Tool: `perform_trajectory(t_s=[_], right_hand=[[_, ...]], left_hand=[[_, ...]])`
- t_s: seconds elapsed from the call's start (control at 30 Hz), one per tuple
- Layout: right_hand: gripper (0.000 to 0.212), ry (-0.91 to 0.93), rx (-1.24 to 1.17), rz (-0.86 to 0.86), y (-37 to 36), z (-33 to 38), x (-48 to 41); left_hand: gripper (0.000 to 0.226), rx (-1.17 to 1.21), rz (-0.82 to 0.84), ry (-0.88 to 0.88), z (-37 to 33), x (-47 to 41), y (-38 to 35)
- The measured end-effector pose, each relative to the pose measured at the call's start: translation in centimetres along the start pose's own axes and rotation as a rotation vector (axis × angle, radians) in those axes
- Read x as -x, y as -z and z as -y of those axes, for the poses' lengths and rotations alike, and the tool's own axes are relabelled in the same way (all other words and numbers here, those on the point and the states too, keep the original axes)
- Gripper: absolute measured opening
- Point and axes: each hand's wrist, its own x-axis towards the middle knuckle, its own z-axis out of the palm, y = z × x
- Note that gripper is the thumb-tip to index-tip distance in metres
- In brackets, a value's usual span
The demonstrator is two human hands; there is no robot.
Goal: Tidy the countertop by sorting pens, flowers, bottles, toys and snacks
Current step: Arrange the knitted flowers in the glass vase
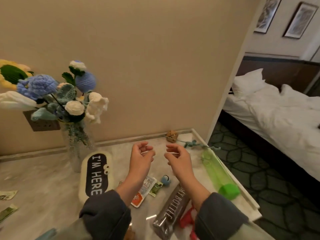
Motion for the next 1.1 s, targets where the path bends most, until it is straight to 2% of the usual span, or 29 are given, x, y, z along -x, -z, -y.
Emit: perform_trajectory(t_s=[0.23, 0.37, 0.53, 0.63, 0.73, 0.8, 0.87, 0.93, 1.0, 1.1], right_hand=[[0.023, -0.062, 0.062, -0.115, 7.1, -2.7, -0.5], [0.022, -0.073, 0.127, -0.11, 9.2, -4.2, -3.7], [0.029, -0.112, 0.259, 0.019, 10.7, -5.4, -9.6], [0.048, -0.18, 0.311, 0.134, 10.6, -6.8, -14.0], [0.069, -0.343, 0.347, 0.291, 9.9, -8.1, -17.2], [0.075, -0.426, 0.369, 0.395, 9.3, -9.0, -18.7], [0.071, -0.482, 0.411, 0.47, 8.7, -9.6, -19.6], [0.053, -0.492, 0.454, 0.509, 8.0, -9.8, -20.4], [0.035, -0.451, 0.475, 0.502, 7.4, -9.5, -21.0], [0.028, -0.305, 0.528, 0.511, 6.2, -8.1, -21.5]], left_hand=[[0.031, -0.115, 0.161, 0.06, 2.6, -0.3, -5.8], [0.027, -0.198, 0.237, 0.107, 3.8, -2.5, -8.4], [0.03, -0.314, 0.244, 0.177, 5.3, -6.5, -11.5], [0.035, -0.359, 0.209, 0.192, 6.4, -8.9, -13.3], [0.041, -0.403, 0.183, 0.226, 7.5, -10.6, -14.3], [0.049, -0.429, 0.162, 0.23, 8.2, -11.8, -14.8], [0.056, -0.436, 0.139, 0.222, 8.6, -13.1, -14.9], [0.057, -0.452, 0.115, 0.208, 8.9, -14.1, -14.7], [0.055, -0.469, 0.079, 0.186, 9.0, -14.8, -14.3], [0.055, -0.464, -0.024, 0.191, 8.7, -14.9, -13.2]])
